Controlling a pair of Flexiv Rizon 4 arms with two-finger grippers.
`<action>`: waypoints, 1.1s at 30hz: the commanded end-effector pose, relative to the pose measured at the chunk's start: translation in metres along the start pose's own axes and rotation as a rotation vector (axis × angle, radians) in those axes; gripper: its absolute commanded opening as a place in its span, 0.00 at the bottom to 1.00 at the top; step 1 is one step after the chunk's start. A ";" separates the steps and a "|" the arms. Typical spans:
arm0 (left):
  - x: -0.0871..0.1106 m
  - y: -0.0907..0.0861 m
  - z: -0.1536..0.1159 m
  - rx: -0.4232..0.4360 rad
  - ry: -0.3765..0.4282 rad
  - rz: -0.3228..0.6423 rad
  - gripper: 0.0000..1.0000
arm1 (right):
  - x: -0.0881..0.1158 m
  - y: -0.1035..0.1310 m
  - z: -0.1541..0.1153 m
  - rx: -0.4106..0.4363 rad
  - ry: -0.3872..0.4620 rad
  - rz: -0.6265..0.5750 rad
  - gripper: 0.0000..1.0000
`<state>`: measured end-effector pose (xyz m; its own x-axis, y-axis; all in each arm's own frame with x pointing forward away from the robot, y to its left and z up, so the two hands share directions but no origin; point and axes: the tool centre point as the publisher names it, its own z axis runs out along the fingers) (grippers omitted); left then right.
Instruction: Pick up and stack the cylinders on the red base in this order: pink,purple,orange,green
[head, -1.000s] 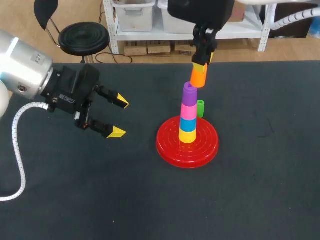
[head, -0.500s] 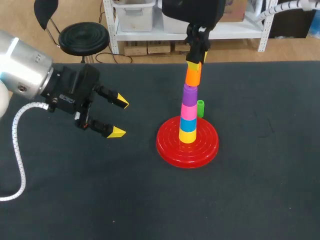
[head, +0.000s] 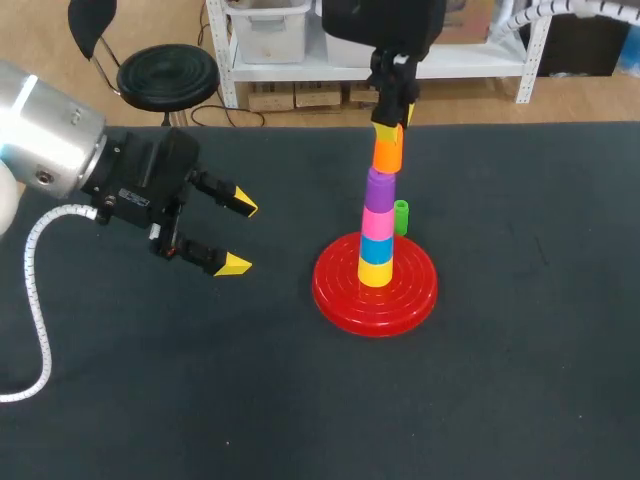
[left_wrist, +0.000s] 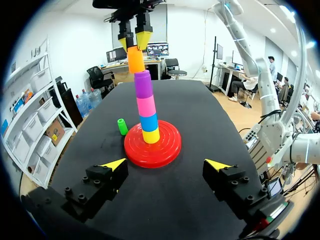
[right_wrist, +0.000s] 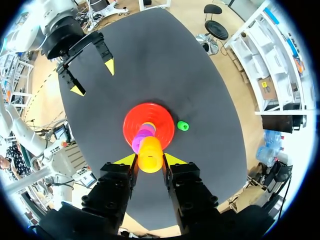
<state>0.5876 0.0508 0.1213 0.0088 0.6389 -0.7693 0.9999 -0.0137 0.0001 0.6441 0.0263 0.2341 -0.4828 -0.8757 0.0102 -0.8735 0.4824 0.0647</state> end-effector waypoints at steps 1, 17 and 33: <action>0.001 0.000 0.001 -0.002 -0.002 0.002 1.00 | -0.001 -0.002 0.003 -0.006 -0.001 -0.001 0.00; 0.001 0.000 0.001 -0.002 -0.002 0.002 1.00 | -0.002 0.001 0.002 -0.002 -0.013 -0.014 0.00; 0.001 0.000 0.001 -0.002 -0.002 0.002 1.00 | -0.005 0.004 0.006 -0.003 -0.005 -0.028 0.00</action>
<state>0.5876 0.0508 0.1213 0.0088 0.6389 -0.7693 0.9999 -0.0137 0.0001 0.6425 0.0323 0.2328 -0.4590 -0.8885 0.0041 -0.8863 0.4582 0.0669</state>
